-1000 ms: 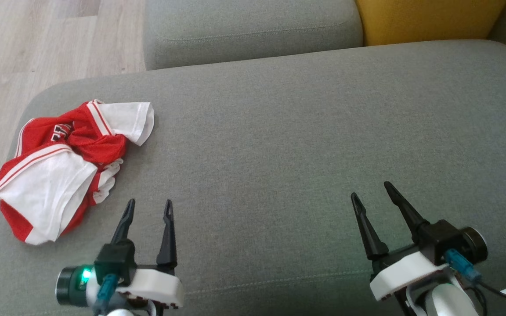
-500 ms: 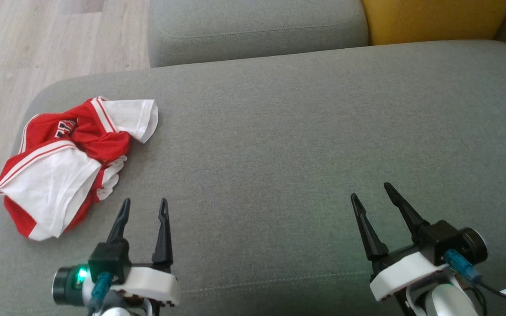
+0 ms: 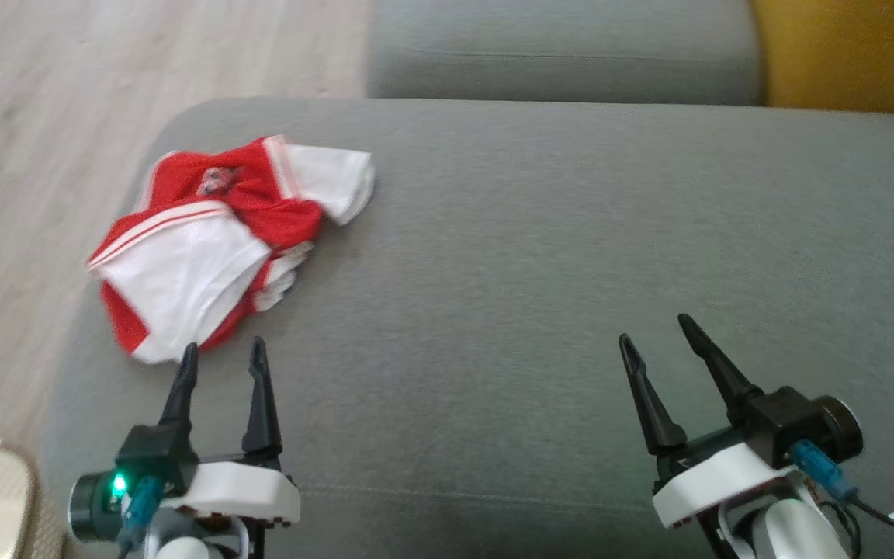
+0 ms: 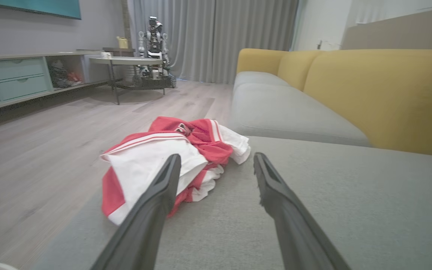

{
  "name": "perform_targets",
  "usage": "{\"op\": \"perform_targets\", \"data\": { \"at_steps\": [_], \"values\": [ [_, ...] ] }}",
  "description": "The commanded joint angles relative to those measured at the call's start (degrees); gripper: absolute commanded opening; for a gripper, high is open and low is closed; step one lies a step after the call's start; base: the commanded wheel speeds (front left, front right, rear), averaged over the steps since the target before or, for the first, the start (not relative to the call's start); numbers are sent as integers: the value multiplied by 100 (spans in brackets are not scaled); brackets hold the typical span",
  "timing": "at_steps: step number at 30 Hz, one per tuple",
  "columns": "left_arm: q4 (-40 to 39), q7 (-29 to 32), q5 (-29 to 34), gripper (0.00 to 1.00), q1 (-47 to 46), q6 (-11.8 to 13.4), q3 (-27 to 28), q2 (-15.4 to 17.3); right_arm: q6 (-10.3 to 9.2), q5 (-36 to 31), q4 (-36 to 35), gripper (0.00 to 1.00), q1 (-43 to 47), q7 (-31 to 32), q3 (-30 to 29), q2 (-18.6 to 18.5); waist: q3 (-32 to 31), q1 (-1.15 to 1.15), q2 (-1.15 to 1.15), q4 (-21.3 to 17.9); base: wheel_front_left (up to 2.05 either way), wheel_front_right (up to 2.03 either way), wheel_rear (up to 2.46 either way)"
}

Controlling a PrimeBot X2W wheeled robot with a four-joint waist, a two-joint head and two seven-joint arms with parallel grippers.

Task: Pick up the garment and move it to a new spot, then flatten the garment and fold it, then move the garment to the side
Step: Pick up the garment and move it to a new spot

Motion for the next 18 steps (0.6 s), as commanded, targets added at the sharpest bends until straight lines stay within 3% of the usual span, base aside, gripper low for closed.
{"op": "perform_targets", "data": {
  "at_steps": [1, 11, 18],
  "values": [
    [-245, -70, -33, 100, -189, 18, 222, -16, -1, 45, -256, 100, -122, -68, 101, -64, 32, 0, 0, 415, 0, 0, 0],
    [-342, -70, -80, 100, -66, 64, 341, -21, -1, 129, -342, 100, -45, -68, -21, -64, 109, 0, 0, 1083, 0, 0, 0],
    [-398, -70, -45, 100, -390, -86, 554, -21, -1, -48, -376, 100, -142, -68, -4, -64, 558, 0, 0, 1186, 0, 0, 0]
  ]
}}
